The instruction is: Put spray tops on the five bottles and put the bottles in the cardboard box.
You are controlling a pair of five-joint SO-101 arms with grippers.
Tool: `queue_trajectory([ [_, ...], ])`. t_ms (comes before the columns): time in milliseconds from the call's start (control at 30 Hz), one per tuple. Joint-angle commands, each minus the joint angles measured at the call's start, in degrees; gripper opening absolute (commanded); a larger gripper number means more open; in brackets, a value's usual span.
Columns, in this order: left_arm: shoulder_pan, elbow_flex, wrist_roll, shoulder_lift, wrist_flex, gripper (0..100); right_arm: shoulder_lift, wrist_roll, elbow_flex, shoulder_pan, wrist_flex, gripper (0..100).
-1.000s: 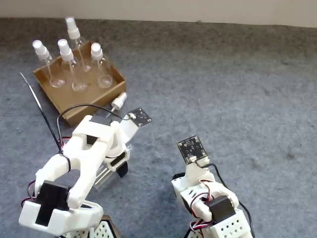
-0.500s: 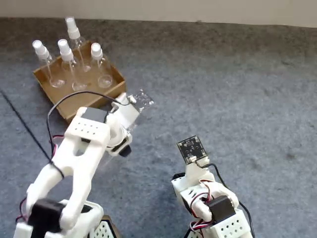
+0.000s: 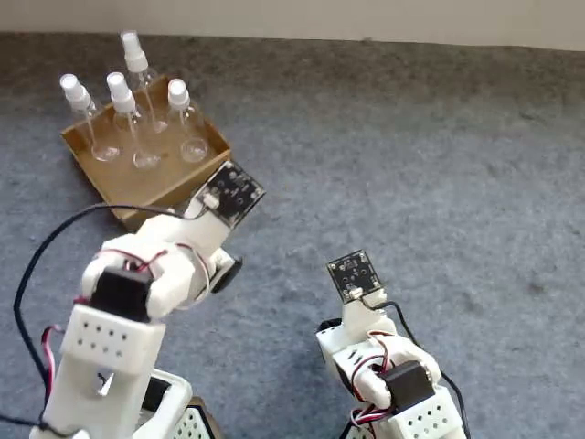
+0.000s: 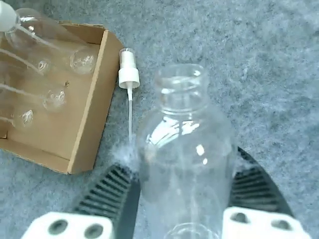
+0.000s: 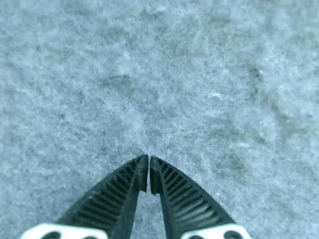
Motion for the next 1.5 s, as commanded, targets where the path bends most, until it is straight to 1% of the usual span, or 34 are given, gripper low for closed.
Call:
queue_trajectory([
  [0, 0.84, 5.58, 2.37, -12.0, -0.44, 13, -0.75, 0.62, 8.04, 0.75, 0.13, 0.9],
  [100, 0.4, 12.09, 2.37, -18.77, -5.36, 13, -0.75, 0.62, 8.04, 0.75, 0.13, 0.9],
  [333, 0.31, 28.53, 2.64, -33.27, -21.36, 13, -0.75, 0.62, 8.04, 0.75, 0.13, 0.9],
  [467, -1.19, 34.86, 3.08, -39.43, -25.58, 13, -0.75, 0.62, 8.04, 0.75, 0.13, 0.9],
  [533, -2.15, 36.53, 7.21, -41.89, -26.29, 13, -0.75, 0.62, 8.04, 0.75, 0.13, 0.9],
  [667, -6.11, 38.37, 19.69, -47.16, -26.37, 13, -0.75, 0.62, 8.04, 0.75, 0.13, 0.9],
  [767, -9.01, 39.96, 24.44, -49.98, -26.64, 13, -0.75, 0.62, 8.04, 0.75, 0.13, 0.9],
  [1100, -10.86, 41.54, 25.41, -49.54, -26.64, 13, -0.75, 0.62, 8.04, 0.75, 0.13, 0.9],
  [1167, -13.49, 41.54, 25.41, -49.54, -26.9, 13, -0.75, 0.62, 8.04, 0.75, 0.13, 0.9],
  [1300, -20.18, 42.24, 25.49, -49.54, -30.59, 13, -0.75, 0.62, 8.04, 0.57, 0.13, 0.9],
  [1467, -21.49, 42.24, 25.49, -49.54, -31.03, 13, -0.75, 0.35, 7.96, 0.48, 0.13, 0.9],
])
